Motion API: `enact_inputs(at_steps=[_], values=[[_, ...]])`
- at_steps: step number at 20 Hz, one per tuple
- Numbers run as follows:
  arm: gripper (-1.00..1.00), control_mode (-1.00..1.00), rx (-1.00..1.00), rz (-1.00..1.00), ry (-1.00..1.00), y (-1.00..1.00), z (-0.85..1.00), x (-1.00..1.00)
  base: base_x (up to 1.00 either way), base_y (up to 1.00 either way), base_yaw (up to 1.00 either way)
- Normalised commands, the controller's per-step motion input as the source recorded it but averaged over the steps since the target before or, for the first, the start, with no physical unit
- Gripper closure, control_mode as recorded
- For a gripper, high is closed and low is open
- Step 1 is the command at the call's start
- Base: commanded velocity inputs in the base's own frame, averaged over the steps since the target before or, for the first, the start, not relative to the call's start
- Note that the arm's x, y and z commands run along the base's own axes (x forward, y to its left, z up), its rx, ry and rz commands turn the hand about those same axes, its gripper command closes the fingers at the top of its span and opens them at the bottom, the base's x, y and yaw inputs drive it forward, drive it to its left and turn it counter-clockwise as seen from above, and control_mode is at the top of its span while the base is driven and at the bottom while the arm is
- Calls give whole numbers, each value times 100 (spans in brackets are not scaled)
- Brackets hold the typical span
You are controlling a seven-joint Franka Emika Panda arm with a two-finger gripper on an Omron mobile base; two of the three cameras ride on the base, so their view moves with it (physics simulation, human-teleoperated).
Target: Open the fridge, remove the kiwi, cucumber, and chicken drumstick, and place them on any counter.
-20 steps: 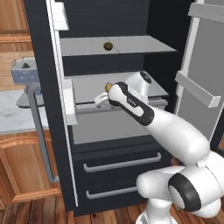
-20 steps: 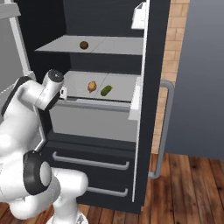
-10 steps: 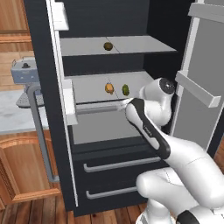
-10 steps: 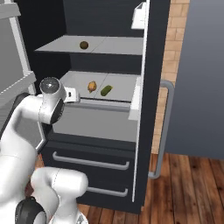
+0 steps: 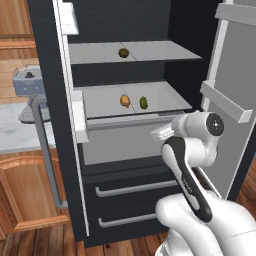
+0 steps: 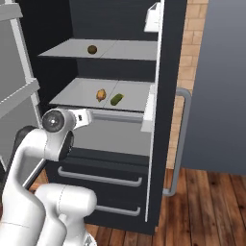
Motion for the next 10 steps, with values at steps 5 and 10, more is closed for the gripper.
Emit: enact_inputs(at_steps=[5,10], values=[[-100,-100,0,-17,-2,-16,-2,16,0,0,0],[-100,100,-1,-17,0,-5,0,30,10,0,-4]])
